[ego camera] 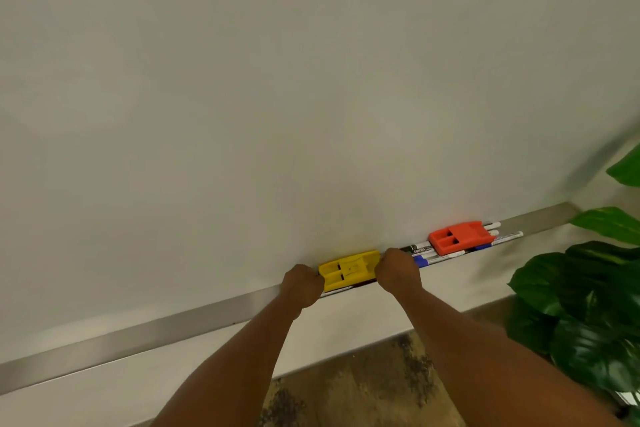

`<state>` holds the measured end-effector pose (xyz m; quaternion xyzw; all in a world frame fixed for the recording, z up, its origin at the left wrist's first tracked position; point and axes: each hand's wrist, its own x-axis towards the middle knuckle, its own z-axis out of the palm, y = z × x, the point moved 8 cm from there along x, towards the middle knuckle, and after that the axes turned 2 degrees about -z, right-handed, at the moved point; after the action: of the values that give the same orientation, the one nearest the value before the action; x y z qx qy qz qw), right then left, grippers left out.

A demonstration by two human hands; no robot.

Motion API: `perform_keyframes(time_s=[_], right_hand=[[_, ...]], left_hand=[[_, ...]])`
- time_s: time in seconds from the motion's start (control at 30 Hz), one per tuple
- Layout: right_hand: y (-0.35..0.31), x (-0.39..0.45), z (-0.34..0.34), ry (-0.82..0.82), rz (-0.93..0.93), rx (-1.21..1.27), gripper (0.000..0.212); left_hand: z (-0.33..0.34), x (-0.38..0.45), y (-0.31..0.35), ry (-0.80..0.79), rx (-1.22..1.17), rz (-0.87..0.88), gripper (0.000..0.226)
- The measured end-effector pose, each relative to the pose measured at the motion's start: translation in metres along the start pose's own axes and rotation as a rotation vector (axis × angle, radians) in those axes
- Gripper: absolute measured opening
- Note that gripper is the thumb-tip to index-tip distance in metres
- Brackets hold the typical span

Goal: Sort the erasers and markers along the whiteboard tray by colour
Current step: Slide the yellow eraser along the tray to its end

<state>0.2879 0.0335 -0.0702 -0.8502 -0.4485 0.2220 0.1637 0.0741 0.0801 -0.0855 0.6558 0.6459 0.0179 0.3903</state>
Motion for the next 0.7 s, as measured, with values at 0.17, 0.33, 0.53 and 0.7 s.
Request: perform_keyframes(time_s=[0.17,0.33,0.53,0.7], right_hand=[[-0.002,-0.003,0.007,-0.027,0.028,0.010,0.024],[-0.009,-0.010,0.007,-0.001,0.026,-0.030,0.025],[-0.030,-0.023,0.008,0.066,0.043,0.103,0.024],[-0.049,-0.038,0.027,0.041,0.055,0.239,0.020]], left_hand=[[0.005,0.002,0.003,0.009,-0.079,0.006,0.023],[0.005,0.002,-0.004,0.061,-0.160,0.015,0.034],[-0.021,-0.008,-0.024,0.108,-0.268,0.044,0.032],[-0.050,-0.011,-0.060,0.115,-0.354,-0.003,0.024]])
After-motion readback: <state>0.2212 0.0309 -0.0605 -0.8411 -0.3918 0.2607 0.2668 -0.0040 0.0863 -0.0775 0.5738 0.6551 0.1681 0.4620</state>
